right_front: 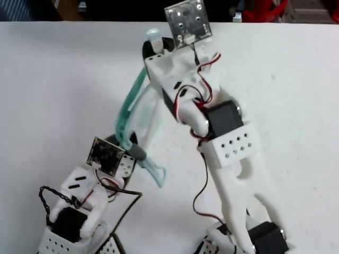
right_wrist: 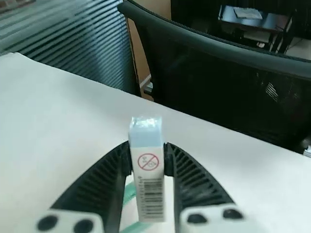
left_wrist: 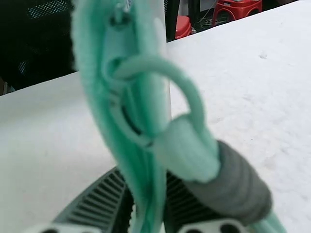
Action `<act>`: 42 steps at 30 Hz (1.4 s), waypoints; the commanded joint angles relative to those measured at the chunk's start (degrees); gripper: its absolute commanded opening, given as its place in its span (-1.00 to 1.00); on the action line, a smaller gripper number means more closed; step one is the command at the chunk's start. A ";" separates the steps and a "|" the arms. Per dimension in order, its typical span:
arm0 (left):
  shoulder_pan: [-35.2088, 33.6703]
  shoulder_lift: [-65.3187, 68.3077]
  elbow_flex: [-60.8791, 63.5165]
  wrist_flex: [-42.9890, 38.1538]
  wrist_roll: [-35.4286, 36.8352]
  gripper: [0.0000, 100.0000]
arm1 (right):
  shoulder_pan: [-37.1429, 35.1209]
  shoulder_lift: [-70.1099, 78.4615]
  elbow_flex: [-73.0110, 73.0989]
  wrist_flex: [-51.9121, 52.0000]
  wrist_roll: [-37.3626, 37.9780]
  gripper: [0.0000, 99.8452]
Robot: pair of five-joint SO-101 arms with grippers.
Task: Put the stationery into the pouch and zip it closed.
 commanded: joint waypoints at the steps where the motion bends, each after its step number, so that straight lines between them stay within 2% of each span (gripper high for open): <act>1: 0.84 -0.66 -0.44 -1.67 -0.53 -0.94 | -2.95 -0.48 3.69 -3.65 -0.44 -0.97; 13: 0.84 -0.66 -0.70 -1.67 -0.53 -0.94 | -5.76 -0.48 7.12 -5.67 -0.44 -0.97; 16: 0.40 -0.66 -0.79 -1.67 0.18 -0.78 | -6.37 -1.27 7.91 -5.49 -0.70 -0.97; 19: -0.48 -0.66 -0.70 -1.41 5.27 -0.65 | -8.84 -3.12 8.35 -4.70 -0.53 -0.96; 21: -1.80 -0.66 -0.79 -1.58 6.42 -0.65 | -9.89 -4.62 7.82 -2.33 -0.53 -0.86; 24: -2.77 -0.66 -0.79 -1.67 6.42 -0.65 | -10.07 -7.08 7.91 0.57 -0.53 -0.52; 26: -2.68 -0.66 -0.79 -1.67 6.42 -0.65 | -9.63 -8.13 7.91 2.51 -0.44 -0.44; 32: -2.77 -0.66 -0.79 -1.67 6.42 -0.65 | -6.20 -13.58 6.86 8.22 -0.44 -0.60; 37: -2.59 -0.66 -0.79 -1.67 6.51 -0.69 | -4.18 -20.35 2.11 14.73 -0.35 -0.61; 39: -2.42 -0.66 -0.79 -1.67 6.42 -0.75 | -4.26 -20.79 2.02 19.03 2.46 -0.61; 42: -2.42 -0.66 -0.79 -1.67 6.42 -0.79 | -7.52 -20.70 2.11 28.18 12.04 -0.61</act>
